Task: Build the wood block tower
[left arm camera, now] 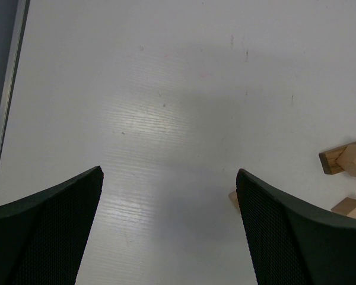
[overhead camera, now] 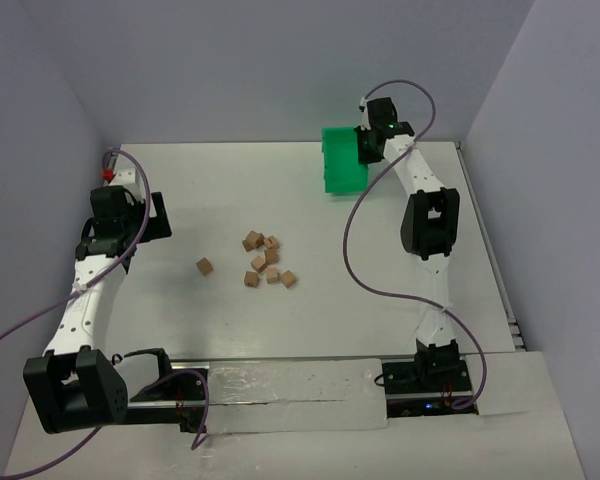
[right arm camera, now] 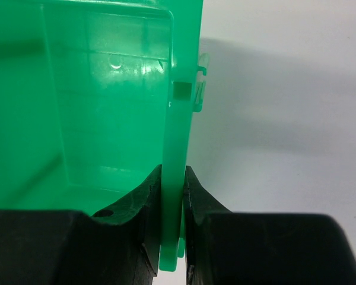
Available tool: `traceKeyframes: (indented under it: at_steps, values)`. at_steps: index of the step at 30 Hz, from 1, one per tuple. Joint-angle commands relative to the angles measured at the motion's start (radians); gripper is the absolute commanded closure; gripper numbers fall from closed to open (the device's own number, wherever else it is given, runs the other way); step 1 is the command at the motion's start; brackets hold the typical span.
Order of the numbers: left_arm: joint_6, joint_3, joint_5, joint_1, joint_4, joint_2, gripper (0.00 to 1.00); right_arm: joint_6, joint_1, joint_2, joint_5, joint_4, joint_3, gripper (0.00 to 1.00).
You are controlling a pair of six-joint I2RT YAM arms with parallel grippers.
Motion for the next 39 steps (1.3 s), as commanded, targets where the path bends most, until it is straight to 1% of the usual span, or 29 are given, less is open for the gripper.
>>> traceKeyframes:
  at_steps: [1, 9, 16, 17, 21, 22, 25, 28, 31, 32, 34, 36, 37, 39]
  values:
    - [0.003, 0.024, 0.043, 0.007, 0.050, -0.020, 0.01, -0.048, -0.019, 0.014, -0.060, 0.039, 0.001, 1.00]
    - [-0.012, 0.034, 0.067, 0.008, 0.044, -0.011, 0.01, -0.077, -0.037, 0.060, -0.032, 0.044, 0.042, 1.00]
    - [-0.007, 0.021, 0.064, 0.009, 0.045, -0.019, 0.01, -0.039, -0.073, 0.109, -0.043, 0.047, 0.078, 1.00]
    - [-0.007, 0.021, 0.064, 0.010, 0.044, -0.018, 0.01, -0.037, -0.074, 0.110, -0.047, 0.048, 0.077, 0.99]
    - [-0.011, 0.026, 0.077, 0.009, 0.041, -0.014, 0.01, -0.051, -0.075, 0.111, -0.052, 0.050, 0.082, 0.91]
    - [-0.012, 0.028, 0.080, 0.009, 0.041, -0.012, 0.01, -0.055, -0.075, 0.111, -0.052, 0.049, 0.083, 0.89]
    - [-0.014, 0.031, 0.085, 0.009, 0.038, -0.008, 0.01, -0.060, -0.075, 0.103, -0.052, 0.051, 0.083, 0.73]
    - [-0.011, 0.038, 0.079, 0.009, 0.035, -0.006, 0.01, -0.057, -0.077, 0.095, -0.046, 0.054, 0.082, 0.45]
    - [-0.013, 0.041, 0.071, 0.009, 0.031, -0.003, 0.01, -0.049, -0.077, 0.092, -0.042, 0.058, 0.084, 0.37]
    - [-0.012, 0.044, 0.066, 0.009, 0.030, -0.004, 0.01, -0.043, -0.078, 0.088, -0.042, 0.058, 0.084, 0.30]
    - [-0.009, 0.045, 0.062, 0.009, 0.029, -0.007, 0.01, -0.037, -0.077, 0.080, -0.040, 0.058, 0.085, 0.21]
    - [-0.009, 0.046, 0.061, 0.009, 0.027, -0.011, 0.01, -0.028, -0.079, 0.066, -0.046, 0.052, 0.085, 0.07]
    - [-0.007, 0.047, 0.063, 0.009, 0.025, -0.015, 0.01, -0.026, -0.078, 0.059, -0.052, 0.049, 0.085, 0.03]
    - [-0.002, 0.047, 0.070, 0.009, 0.024, -0.023, 0.01, -0.025, -0.077, 0.043, -0.062, 0.042, 0.084, 0.00]
